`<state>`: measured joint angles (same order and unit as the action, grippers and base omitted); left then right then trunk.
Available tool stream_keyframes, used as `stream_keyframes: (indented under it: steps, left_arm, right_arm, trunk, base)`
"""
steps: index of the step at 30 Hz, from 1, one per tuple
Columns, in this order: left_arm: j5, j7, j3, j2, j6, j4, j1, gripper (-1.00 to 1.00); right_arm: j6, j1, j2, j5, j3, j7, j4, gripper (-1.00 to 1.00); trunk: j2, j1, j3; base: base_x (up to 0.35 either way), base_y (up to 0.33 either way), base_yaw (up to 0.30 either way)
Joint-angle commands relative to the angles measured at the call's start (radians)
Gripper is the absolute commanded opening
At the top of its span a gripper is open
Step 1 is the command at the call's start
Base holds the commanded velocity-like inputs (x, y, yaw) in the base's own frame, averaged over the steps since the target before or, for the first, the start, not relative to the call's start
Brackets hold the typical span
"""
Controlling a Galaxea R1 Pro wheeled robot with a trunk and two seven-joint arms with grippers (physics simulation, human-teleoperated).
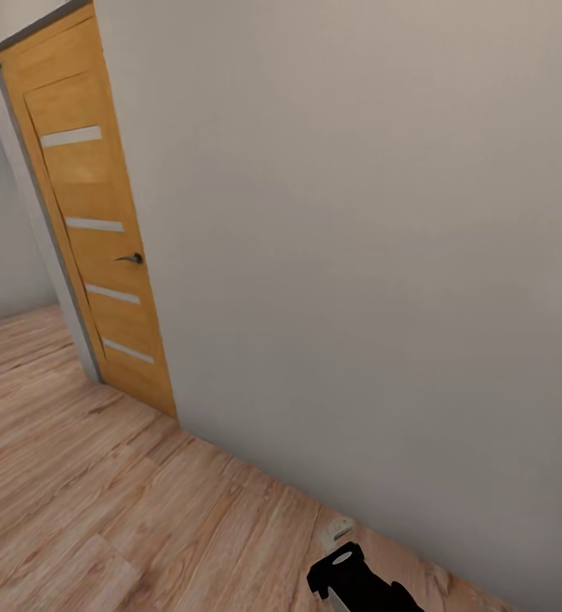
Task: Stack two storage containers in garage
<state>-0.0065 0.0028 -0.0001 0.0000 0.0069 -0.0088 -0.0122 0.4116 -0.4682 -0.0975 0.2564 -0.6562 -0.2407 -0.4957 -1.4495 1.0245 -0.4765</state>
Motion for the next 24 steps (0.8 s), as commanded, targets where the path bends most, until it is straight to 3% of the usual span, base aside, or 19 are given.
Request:
stream_keyframes:
  steps: [1,7,24]
  left_arm:
    - [-0.001,0.0,0.0,0.0,0.001,0.0,-0.001,1.0]
    - [0.0,0.0,0.0,0.0,0.001,0.0,-0.001,1.0]
    - [0.0,-0.004,0.0,0.0,0.001,0.0,-0.001,1.0]
  right_arm:
    - [0.004,-0.001,0.001,0.01,-0.008,-0.009,-0.001,1.0]
    - [0.004,-0.001,-0.001,0.01,-0.009,-0.009,0.002,1.0]
    - [0.006,-0.001,-0.004,0.011,-0.011,-0.009,0.017,1.0]
  trunk:
    - [-0.001,0.001,-0.001]
    - [-0.001,0.001,-0.004]
    - [-0.001,0.001,-0.022]
  base:
    - [0.309,0.146,0.019]
    - [0.311,0.15,0.098]
    - [0.312,0.151,0.211]
